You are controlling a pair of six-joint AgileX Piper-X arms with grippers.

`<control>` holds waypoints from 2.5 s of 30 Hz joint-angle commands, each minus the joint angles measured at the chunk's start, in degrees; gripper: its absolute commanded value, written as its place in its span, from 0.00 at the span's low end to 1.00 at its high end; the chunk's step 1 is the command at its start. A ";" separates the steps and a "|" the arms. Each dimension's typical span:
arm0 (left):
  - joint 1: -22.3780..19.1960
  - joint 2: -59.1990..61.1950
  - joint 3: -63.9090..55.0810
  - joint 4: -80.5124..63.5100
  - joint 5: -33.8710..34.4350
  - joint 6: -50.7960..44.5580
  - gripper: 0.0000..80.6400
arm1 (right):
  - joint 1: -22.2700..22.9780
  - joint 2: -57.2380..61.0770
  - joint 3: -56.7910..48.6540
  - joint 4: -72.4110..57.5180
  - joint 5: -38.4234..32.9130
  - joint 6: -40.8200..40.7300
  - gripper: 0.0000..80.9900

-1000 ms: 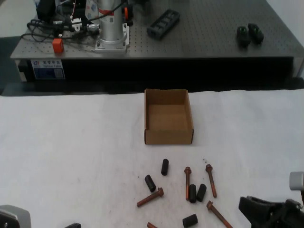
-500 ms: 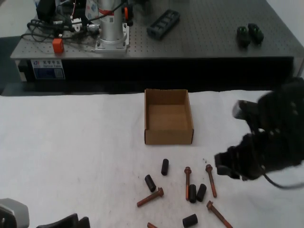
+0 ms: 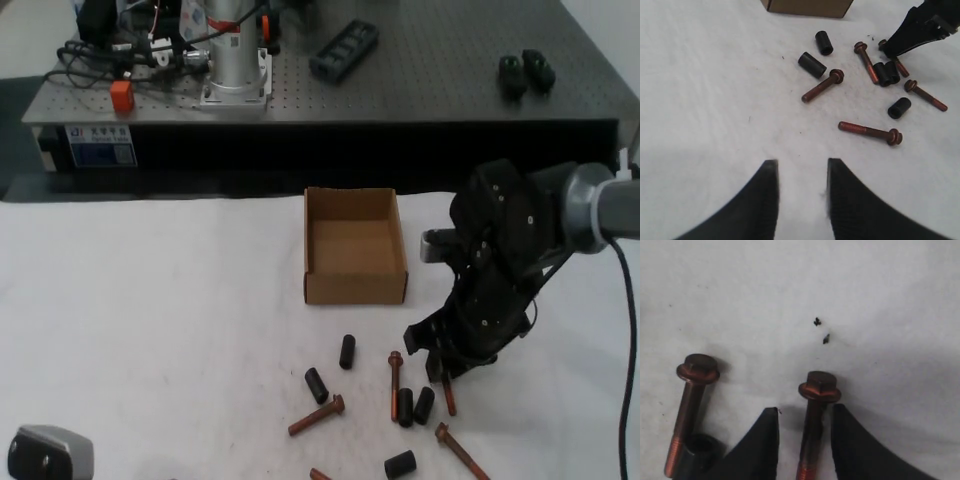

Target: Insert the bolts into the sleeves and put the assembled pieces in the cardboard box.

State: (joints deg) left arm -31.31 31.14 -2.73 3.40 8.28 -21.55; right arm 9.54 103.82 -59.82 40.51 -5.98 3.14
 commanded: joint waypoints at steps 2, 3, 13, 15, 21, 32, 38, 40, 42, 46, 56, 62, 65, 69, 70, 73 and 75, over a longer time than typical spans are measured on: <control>-0.13 -0.46 -0.38 -1.32 0.01 -0.31 0.30 | 0.19 0.54 -0.79 0.49 2.00 -0.62 0.32; -0.13 0.93 -0.98 -1.90 0.26 -0.31 0.30 | 0.35 0.51 -0.79 0.49 2.80 -0.62 0.31; -0.13 21.49 -11.42 -2.18 5.50 5.73 0.30 | 0.34 2.62 -0.79 0.14 3.81 -3.89 0.09; -0.13 26.82 -14.47 -1.63 6.62 5.77 0.30 | 0.34 3.28 -0.79 0.02 3.81 -4.10 0.09; -0.13 40.51 -25.10 4.19 10.44 11.08 0.30 | 0.08 2.48 -1.01 -1.73 3.13 -4.09 0.04; -0.13 59.24 -51.36 23.84 10.42 26.90 0.30 | -4.52 -13.20 2.96 1.88 -2.03 -5.77 0.04; -0.13 69.72 -67.05 32.45 10.42 26.30 0.30 | -9.04 -24.41 9.52 3.42 -4.63 -5.77 0.04; -0.27 74.10 -73.12 37.00 10.42 25.05 0.30 | -10.06 -27.52 11.60 3.39 -5.18 -5.77 0.04; -0.78 78.30 -78.53 41.33 10.18 23.44 0.30 | -10.83 -29.77 13.12 3.39 -5.18 -5.32 0.04; -2.17 87.15 -89.29 49.72 8.40 22.91 0.32 | -11.51 -31.32 14.71 3.81 -5.18 -5.23 0.04; -5.54 96.29 -99.80 56.13 5.25 22.34 0.44 | -11.48 -31.29 14.95 4.79 -5.18 -3.86 0.04; -6.11 98.36 -99.86 57.37 4.75 19.96 0.44 | -11.48 -31.29 14.95 5.06 -5.31 -3.78 0.04; -6.11 98.62 -99.86 58.80 4.75 18.77 0.40 | -11.48 -31.44 14.95 5.06 -5.30 -3.54 0.04; -6.11 98.62 -99.86 59.27 4.75 18.76 0.26 | -11.38 -31.52 14.95 5.06 -5.30 -3.56 0.04; -6.11 98.62 -99.86 59.37 4.75 18.76 0.22 | -11.38 -31.52 14.95 5.06 -5.30 -3.56 0.04; -6.11 98.62 -99.86 60.17 5.65 19.02 0.11 | -11.38 -31.52 14.95 5.06 -5.30 -3.56 0.04; -6.11 98.62 -99.86 60.66 7.15 19.64 0.04 | -11.38 -31.52 14.95 5.06 -5.30 -3.56 0.04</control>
State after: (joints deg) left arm -37.20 128.73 -102.62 63.01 15.74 -0.77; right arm -1.64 73.18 -44.82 45.75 -10.41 -0.41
